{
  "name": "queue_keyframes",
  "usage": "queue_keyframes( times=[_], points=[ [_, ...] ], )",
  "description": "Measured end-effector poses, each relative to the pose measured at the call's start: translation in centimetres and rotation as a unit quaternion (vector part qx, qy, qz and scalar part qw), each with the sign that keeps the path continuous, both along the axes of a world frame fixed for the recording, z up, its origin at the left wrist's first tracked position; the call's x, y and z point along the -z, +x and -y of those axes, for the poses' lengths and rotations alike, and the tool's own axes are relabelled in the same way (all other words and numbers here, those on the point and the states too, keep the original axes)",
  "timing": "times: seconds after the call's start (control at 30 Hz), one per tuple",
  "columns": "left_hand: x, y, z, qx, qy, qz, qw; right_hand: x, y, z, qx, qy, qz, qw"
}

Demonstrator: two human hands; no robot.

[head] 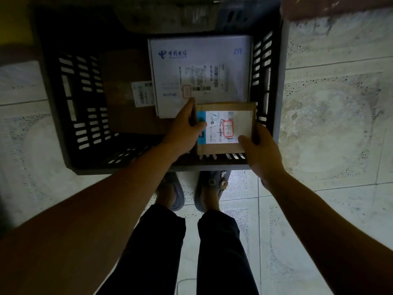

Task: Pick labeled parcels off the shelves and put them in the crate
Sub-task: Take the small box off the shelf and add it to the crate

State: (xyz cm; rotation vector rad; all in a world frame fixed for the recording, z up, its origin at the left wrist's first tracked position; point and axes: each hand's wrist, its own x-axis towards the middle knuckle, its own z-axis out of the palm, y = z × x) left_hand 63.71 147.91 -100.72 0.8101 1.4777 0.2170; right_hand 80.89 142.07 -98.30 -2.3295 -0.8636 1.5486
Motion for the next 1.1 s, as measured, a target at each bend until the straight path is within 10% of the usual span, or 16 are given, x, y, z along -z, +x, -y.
queue_keyframes(
  times=[1.1],
  points=[
    [1.5,1.8,-0.6,-0.021,-0.073,-0.015,0.997,1.3,-0.6,0.2,-0.145,-0.003,0.049,0.988]
  ],
)
